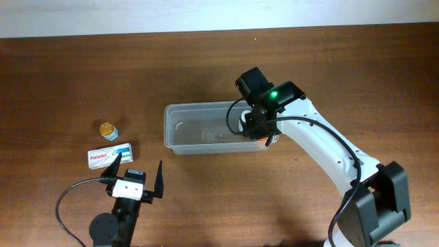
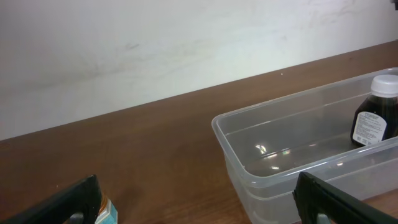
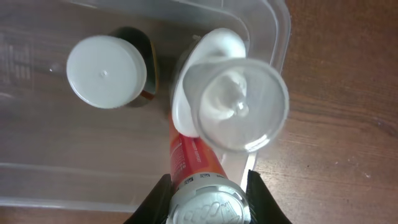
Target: Pack container
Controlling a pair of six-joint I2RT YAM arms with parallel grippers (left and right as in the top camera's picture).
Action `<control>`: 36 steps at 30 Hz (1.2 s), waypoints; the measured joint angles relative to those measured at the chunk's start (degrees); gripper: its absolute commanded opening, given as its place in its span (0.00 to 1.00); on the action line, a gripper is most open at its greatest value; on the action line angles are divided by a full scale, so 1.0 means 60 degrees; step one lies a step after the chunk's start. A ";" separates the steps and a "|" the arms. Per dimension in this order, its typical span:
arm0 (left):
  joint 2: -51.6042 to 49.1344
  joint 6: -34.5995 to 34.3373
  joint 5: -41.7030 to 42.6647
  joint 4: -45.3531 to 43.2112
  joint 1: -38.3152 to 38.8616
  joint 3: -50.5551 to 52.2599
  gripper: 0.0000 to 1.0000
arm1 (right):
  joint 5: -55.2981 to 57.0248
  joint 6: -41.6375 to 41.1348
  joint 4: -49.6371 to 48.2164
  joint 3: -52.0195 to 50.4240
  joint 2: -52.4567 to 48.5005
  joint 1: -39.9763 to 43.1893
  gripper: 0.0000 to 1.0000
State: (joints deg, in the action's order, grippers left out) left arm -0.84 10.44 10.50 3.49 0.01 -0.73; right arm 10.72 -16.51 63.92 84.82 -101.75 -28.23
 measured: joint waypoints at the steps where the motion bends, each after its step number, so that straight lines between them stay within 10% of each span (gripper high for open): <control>1: 0.0000 0.0000 -0.0004 0.0000 0.0000 0.0000 1.00 | 0.0004 0.0007 -0.0036 0.0000 0.0000 0.0000 0.18; 19: 0.0000 0.0000 0.0000 -0.0004 0.0000 0.0000 0.99 | 0.0146 -0.0004 -0.0022 0.0000 0.0000 0.0000 0.56; 29: 0.0000 0.0000 -0.0004 -0.0004 0.0000 0.0000 1.00 | -0.0120 -0.0007 0.1745 0.1377 0.0000 0.0000 0.59; 32: 0.0000 0.0000 -0.0004 0.0000 0.0000 0.0000 0.99 | -0.0160 -0.0204 0.2860 0.2765 0.0007 0.0025 0.72; 34: 0.0004 0.0000 -0.0004 0.0000 0.0000 0.0000 0.99 | -0.0197 -0.0317 0.3461 0.3741 0.0080 0.0106 0.97; 36: 0.0000 0.0000 0.0000 0.0000 0.0000 0.0000 0.99 | -0.0226 -0.0382 0.3934 0.4692 0.0215 0.0364 0.98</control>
State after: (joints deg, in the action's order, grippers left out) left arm -0.84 10.44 10.50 3.49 0.01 -0.73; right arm 9.37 -18.81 87.53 112.97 -100.47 -26.04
